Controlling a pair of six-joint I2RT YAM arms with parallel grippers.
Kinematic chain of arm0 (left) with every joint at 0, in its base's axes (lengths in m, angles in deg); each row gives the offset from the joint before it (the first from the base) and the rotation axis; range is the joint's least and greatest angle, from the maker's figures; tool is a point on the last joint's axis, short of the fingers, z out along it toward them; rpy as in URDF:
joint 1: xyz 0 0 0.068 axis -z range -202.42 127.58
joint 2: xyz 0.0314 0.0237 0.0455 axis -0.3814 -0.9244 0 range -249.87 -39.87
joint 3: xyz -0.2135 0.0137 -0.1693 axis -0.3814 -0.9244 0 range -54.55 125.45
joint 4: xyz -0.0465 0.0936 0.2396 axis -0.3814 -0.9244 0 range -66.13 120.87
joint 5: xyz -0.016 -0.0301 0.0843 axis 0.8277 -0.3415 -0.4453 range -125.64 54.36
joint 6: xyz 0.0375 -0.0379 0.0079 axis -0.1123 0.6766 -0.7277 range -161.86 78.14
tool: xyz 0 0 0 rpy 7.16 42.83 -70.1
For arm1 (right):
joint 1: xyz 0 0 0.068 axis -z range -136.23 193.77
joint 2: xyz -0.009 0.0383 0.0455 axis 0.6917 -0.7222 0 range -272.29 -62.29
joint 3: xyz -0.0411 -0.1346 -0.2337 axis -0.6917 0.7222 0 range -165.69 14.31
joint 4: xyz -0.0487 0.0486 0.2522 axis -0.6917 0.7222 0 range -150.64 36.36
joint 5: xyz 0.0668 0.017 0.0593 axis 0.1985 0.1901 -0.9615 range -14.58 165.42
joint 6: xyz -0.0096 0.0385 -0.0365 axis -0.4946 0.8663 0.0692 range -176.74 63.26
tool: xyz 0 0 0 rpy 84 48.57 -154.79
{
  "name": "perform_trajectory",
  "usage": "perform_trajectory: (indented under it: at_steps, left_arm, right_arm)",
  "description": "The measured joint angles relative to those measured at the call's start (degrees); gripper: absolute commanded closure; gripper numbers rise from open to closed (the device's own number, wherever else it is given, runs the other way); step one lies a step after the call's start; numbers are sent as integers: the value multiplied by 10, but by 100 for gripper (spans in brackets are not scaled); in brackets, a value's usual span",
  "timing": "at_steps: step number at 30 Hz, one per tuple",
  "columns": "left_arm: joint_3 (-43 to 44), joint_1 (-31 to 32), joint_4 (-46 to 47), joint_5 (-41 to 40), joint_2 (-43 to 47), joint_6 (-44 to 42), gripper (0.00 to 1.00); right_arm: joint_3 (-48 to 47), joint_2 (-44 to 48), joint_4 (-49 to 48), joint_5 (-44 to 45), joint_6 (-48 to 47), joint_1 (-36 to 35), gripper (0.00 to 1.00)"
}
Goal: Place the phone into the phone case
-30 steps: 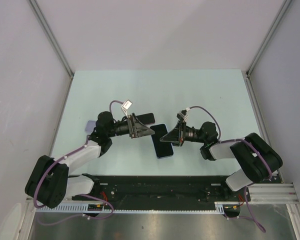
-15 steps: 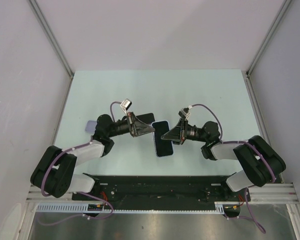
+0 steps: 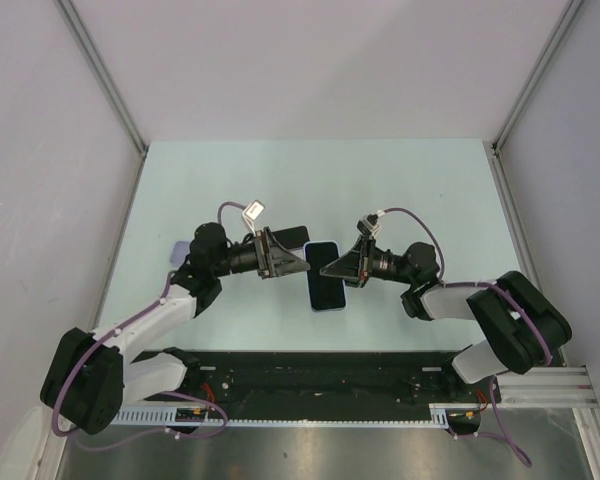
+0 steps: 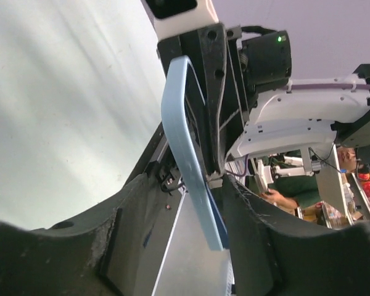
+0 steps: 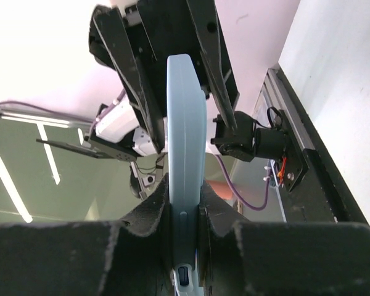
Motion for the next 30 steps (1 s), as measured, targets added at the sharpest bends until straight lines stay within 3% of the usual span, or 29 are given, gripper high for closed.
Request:
perform_trajectory:
  at_steps: [6,13,14,17,18,19,21,24,26,29,30]
  left_arm:
    - [-28,33,-13,-1,15,-5,38]
    - [-38,80,-22,-3,30,-2,41]
    - [-38,82,-24,-4,30,-2,44]
    - [-38,84,-24,-6,26,-1,73]
    - [-39,85,-23,-6,25,4,89]
    - [-39,86,-21,-6,23,9,95]
    - [-41,86,-27,-15,21,24,100]
    - [-42,87,-40,-21,15,24,100]
    - [-42,88,-56,-26,9,21,100]
    - [-41,89,-76,-32,2,13,99]
    - [-41,89,-82,-32,-1,13,93]
  right_arm:
    - [0,0,0,25,12,13,100]
    - [0,-12,1,44,13,14,100]
    - [0,-14,1,46,12,14,99]
    - [0,-20,1,53,12,14,89]
    - [1,-21,1,55,10,14,81]
    - [2,-23,1,56,6,15,78]
    - [5,-24,-9,58,-6,17,67]
    - [7,-31,-13,57,-9,19,62]
    - [9,-43,-12,56,-7,21,63]
    - [14,-57,-10,55,-10,23,86]
    - [17,-61,-9,54,-12,23,91]
